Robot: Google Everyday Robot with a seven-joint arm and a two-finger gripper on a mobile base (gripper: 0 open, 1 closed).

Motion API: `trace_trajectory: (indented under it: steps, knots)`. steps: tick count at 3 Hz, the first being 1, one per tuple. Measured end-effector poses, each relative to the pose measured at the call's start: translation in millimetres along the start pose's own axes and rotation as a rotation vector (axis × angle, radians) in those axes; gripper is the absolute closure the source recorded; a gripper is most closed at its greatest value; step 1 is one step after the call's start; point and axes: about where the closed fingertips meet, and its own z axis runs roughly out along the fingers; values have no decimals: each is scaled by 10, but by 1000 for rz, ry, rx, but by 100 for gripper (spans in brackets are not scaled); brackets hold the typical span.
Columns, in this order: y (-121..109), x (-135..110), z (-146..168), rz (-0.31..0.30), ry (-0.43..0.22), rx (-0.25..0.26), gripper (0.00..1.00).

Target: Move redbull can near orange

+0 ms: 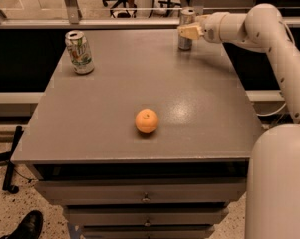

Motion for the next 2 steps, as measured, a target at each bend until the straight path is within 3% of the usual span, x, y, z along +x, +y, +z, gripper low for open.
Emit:
trace_trajectory:
  steps: [1, 2]
  knots:
    - [-8, -54, -205, -7, -2, 16, 86]
    - [288, -222, -516, -13, -31, -45, 100]
